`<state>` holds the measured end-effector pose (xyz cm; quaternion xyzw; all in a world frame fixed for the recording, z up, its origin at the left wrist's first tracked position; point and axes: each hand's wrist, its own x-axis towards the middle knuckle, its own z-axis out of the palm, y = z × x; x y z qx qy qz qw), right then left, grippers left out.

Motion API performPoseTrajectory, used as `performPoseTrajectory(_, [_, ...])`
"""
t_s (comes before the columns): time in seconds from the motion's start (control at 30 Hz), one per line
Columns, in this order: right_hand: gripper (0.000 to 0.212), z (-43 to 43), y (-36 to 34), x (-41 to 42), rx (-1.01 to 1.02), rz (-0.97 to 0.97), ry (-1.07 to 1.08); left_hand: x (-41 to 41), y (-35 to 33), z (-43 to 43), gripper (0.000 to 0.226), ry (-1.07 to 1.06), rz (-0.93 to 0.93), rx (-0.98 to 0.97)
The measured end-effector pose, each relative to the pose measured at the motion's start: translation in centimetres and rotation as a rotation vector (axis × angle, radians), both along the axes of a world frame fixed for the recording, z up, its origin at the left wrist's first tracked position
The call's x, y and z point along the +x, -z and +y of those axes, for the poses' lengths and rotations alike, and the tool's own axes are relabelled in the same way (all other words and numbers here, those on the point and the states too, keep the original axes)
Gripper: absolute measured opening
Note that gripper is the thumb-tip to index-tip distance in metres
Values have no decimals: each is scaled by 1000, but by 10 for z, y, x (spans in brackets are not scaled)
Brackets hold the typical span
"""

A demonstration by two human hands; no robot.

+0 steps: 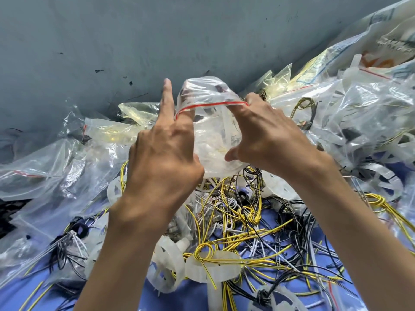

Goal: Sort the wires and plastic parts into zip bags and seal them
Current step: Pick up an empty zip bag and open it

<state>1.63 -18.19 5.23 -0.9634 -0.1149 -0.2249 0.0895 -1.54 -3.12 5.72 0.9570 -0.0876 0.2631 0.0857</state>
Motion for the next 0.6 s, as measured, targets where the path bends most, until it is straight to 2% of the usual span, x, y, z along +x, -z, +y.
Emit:
performPoseTrajectory(0.1, [80, -2, 1, 2, -15, 62, 11, 6, 3, 6, 70, -5, 9, -1])
performPoseTrajectory(0.17, [67, -4, 0, 4, -11, 83, 39, 10, 4, 12, 64, -21, 42, -11])
performPoseTrajectory(0.33, [53, -2, -2, 6, 75, 4, 82, 10, 3, 14, 41, -111, 24, -72])
performPoseTrajectory(0.47, [48, -1, 0, 5, 55, -23, 71, 9, 5, 14, 61, -18, -28, -86])
performPoseTrajectory(0.6, [45, 3, 0, 2, 53, -81, 32, 10, 4, 12, 72, 12, -30, -91])
